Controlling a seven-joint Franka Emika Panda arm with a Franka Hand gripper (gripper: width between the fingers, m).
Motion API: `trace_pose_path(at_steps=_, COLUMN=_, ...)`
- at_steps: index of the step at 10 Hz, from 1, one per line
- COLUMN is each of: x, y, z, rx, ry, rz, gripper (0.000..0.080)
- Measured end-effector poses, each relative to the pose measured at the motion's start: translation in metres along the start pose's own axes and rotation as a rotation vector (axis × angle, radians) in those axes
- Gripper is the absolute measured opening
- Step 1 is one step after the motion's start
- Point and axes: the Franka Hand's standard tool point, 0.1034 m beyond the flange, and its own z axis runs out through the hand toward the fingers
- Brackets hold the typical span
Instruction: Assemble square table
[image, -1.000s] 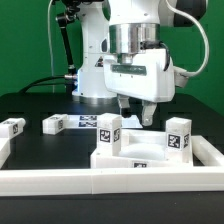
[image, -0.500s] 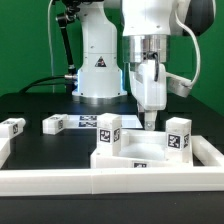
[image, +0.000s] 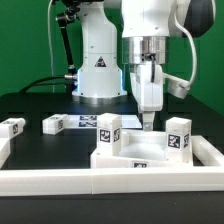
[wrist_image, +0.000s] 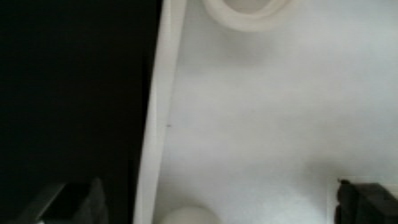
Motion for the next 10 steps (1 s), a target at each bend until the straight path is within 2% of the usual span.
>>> trace_pose_path(at_steps=2, x=-0.003, y=0.003, z=0.008, rx=-0.009, ry=0.004, rz=0.032, gripper=0.0649)
trace_pose_path(at_steps=5, x=0.001, y=0.010, z=0.028, rx=-0.034, ry=0.034, rz=0.017, gripper=0.0649)
trace_pose_path(at_steps=8, x=0.005, y=0.012, z=0.033, rx=-0.042, ry=0.042, rz=0.000, gripper=0.0649)
trace_pose_path(at_steps=9, x=0.006, y=0.011, z=0.033, rx=-0.042, ry=0.042, rz=-0.011, gripper=0.0550)
trace_pose_path(at_steps=10, x=0.005, y=0.011, z=0.033, rx=-0.042, ry=0.042, rz=-0.019, gripper=0.0411)
